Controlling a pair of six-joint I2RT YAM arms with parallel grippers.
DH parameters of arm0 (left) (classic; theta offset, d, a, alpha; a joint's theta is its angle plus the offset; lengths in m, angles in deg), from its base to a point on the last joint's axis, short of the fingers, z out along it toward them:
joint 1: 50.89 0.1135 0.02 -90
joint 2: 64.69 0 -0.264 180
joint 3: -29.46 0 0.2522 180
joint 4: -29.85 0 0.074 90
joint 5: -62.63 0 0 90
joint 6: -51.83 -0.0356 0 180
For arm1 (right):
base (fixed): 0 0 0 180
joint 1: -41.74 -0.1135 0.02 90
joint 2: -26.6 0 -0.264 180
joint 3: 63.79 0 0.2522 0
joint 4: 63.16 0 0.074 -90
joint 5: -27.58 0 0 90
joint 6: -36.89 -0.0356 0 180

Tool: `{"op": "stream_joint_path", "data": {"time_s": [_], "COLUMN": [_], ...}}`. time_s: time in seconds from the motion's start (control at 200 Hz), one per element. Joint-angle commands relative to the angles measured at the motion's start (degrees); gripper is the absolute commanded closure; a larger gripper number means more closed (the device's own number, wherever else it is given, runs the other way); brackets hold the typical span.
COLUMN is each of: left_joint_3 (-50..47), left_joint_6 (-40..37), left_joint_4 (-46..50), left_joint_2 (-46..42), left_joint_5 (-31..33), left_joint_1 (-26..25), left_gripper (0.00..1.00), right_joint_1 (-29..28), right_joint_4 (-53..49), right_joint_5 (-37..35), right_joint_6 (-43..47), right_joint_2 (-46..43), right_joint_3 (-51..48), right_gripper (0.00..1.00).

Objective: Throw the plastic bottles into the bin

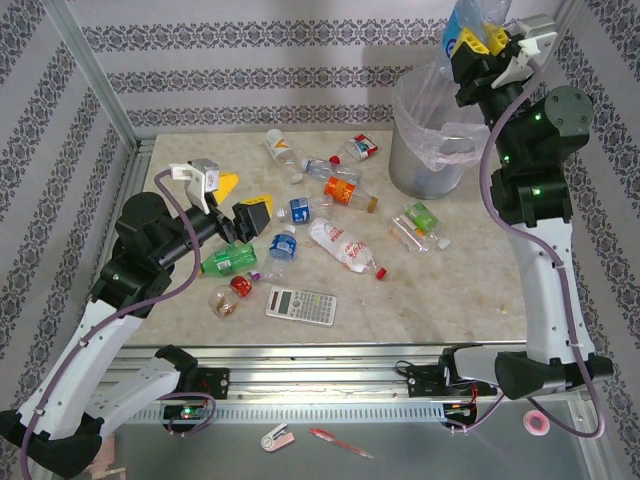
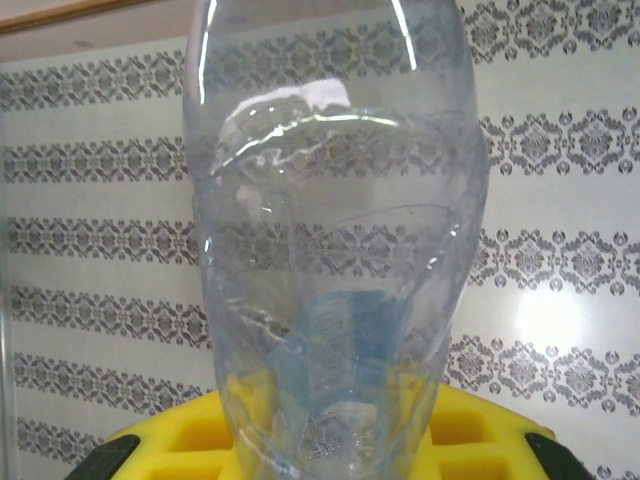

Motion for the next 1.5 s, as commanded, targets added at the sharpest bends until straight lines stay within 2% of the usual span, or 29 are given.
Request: {"op": "stream_joint_path", "data": {"time_s": [0.0, 0.145, 0.25, 0.335, 0.425, 0.54, 0.644, 0.964, 1.229, 1.494], "left_joint_3": [0.5, 0.7, 0.7, 1.2, 1.5, 1.7, 1.3, 1.2, 1.2, 0.7], "left_joint_6": [0.1, 0.3, 0.3, 0.0, -0.2, 0.0, 0.3, 0.3, 0.4, 0.7], "left_joint_4": [-2.1, -1.6, -1.1, -0.2, 0.3, 0.8, 0.1, -0.3, -0.2, -0.5], "left_joint_2": [-0.2, -0.5, -0.9, -0.9, -0.9, -0.7, -0.7, -0.7, -0.9, -1.7], "left_joint_5": [0.0, 0.4, 1.1, 1.4, 1.8, 1.8, 1.7, 1.0, 0.6, 0.4], "left_joint_1": [-0.8, -0.8, -0.8, -0.9, -0.9, -0.9, -0.9, -0.9, -0.9, -0.9], "left_gripper": [0.0, 0.0, 0.0, 0.0, 0.0, 0.0, 0.0, 0.0, 0.0, 0.0], "right_joint_1": [2.2, 5.9, 7.9, 8.9, 9.0, 8.6, 8.0, 3.8, -4.0, -8.0], "right_joint_4": [2.0, -3.3, -14.9, -23.4, -30.3, -28.8, -29.3, -38.7, -40.7, -41.8], "right_joint_5": [0.4, 1.4, 0.1, 0.8, -0.3, -0.5, 1.1, 11.2, 16.8, 19.4], "right_joint_6": [-2.2, -3.6, -4.1, -3.0, -1.3, -1.0, -0.8, -3.3, -1.2, -0.1], "right_joint_2": [3.0, 11.4, 20.6, 26.6, 29.7, 26.7, 23.6, 16.7, 10.7, 9.0], "right_joint_3": [1.5, 3.3, 9.3, 13.4, 17.3, 15.4, 14.7, 10.0, -2.8, -13.1], "right_gripper": [0.79, 0.76, 0.63, 0.41, 0.33, 0.23, 0.18, 0.15, 0.09, 0.08]}}
